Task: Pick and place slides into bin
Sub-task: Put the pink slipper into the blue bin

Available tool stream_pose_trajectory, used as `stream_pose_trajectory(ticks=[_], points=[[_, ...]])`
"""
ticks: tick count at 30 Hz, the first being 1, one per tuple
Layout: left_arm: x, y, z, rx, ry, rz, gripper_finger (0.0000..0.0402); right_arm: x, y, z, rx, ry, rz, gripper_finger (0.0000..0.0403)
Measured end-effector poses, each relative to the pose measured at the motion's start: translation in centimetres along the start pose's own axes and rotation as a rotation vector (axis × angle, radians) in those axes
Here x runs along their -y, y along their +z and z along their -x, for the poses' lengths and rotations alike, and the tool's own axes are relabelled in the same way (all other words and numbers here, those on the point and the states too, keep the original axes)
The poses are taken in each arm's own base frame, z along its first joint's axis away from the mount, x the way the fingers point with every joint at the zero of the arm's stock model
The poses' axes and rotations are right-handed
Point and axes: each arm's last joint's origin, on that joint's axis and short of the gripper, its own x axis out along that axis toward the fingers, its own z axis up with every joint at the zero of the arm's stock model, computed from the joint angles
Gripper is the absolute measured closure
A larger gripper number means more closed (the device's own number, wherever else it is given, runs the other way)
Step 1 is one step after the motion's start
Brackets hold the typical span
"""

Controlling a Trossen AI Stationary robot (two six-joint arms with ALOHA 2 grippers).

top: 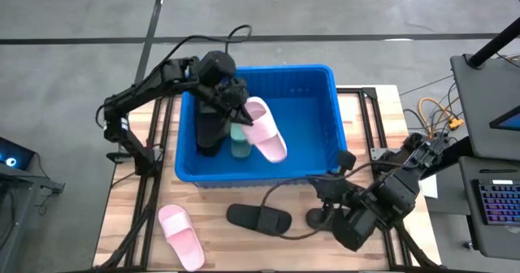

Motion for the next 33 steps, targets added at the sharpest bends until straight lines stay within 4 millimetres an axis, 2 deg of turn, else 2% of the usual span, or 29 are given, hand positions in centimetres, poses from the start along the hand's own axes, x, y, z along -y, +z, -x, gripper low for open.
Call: stream_pose_trajectory(ticks=[8, 18, 33], points=[[-4.3, -0.8, -2.4, -0.085, 0.023, -0.028, 0.0401, 0.8, 0.6, -1.2, -0.015, -0.037, -0.024, 0.0394], [-7.6, -2.7, -5.5, -0.227, -0.038, -0.080, 0.0401, 1.9, 1.3, -2.9, -0.065, -0.060, -0.033, 0.0394], [-9.8, -3.3, -8.4, -0.268, -0.044, -0.175, 0.0401, 3.1, 2.0, -4.4, -0.102, -0.087, -0.032, 0.0395]])
